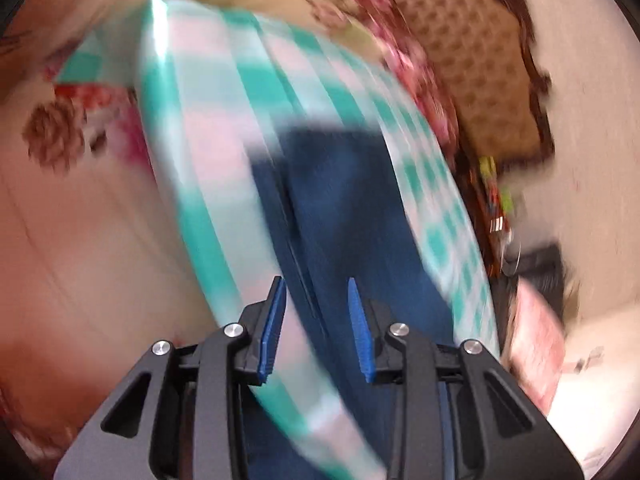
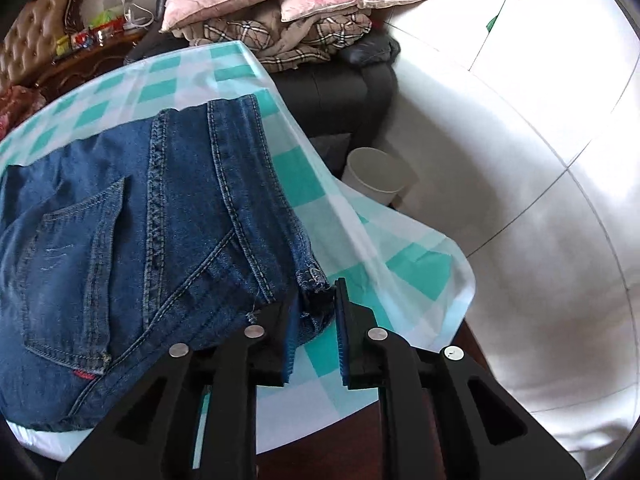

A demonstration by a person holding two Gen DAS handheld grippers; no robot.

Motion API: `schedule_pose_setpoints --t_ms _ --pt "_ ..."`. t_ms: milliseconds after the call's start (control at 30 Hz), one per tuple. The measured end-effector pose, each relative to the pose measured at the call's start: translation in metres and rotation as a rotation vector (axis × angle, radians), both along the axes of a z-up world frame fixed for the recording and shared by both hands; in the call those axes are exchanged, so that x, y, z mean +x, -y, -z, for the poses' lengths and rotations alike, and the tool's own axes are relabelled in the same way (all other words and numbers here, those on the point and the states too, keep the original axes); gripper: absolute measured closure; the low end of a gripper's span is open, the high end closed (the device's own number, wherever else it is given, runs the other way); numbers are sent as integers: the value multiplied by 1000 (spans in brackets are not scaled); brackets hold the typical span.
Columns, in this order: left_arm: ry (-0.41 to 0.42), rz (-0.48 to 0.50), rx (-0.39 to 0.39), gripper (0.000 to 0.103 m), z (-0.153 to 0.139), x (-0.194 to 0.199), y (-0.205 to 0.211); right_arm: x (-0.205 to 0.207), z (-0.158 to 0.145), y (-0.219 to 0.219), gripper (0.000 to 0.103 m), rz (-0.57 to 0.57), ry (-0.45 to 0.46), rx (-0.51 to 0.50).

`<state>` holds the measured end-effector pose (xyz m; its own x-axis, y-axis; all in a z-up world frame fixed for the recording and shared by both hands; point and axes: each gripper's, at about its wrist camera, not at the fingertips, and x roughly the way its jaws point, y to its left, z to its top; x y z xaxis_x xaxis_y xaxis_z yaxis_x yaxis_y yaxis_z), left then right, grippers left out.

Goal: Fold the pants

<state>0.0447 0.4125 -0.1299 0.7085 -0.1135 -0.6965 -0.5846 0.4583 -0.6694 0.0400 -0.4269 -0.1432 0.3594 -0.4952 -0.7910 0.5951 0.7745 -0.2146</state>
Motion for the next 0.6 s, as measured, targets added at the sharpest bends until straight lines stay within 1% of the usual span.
schedule_pose_setpoints --t_ms 67,100,133,200,267,333,367,400,433,500,533,600 --pt "-5 -43 23 72 -3 6 -30 1 0 0 90 10 -5 -3" --pt "7 -29 26 71 -5 16 -47 1 -1 0 90 17 -5 0" --pt "6 -14 22 71 -5 22 -53 2 -2 0 90 20 -5 4" --pt "-26 15 27 70 -2 38 -67 3 -5 1 90 25 -7 14" --pt "-55 38 40 70 2 50 -75 5 -7 2 90 30 -7 22" --pt "-61 88 9 77 9 59 -81 6 -10 1 90 29 -9 24" --pt "-63 116 3 95 9 63 -80 6 -11 1 90 27 -9 26" --pt "-79 129 36 95 3 65 -76 7 -15 0 90 23 -5 27" --pt "-71 139 53 95 -5 65 -71 6 -21 -1 90 18 8 30" --pt "-64 141 45 96 -20 58 -61 4 -39 -2 90 8 45 40" --pt "-66 135 30 96 -24 54 -58 2 -56 -3 91 -4 84 49" --pt "-69 109 -16 96 -27 44 -55 -1 -81 -5 91 -27 138 53"
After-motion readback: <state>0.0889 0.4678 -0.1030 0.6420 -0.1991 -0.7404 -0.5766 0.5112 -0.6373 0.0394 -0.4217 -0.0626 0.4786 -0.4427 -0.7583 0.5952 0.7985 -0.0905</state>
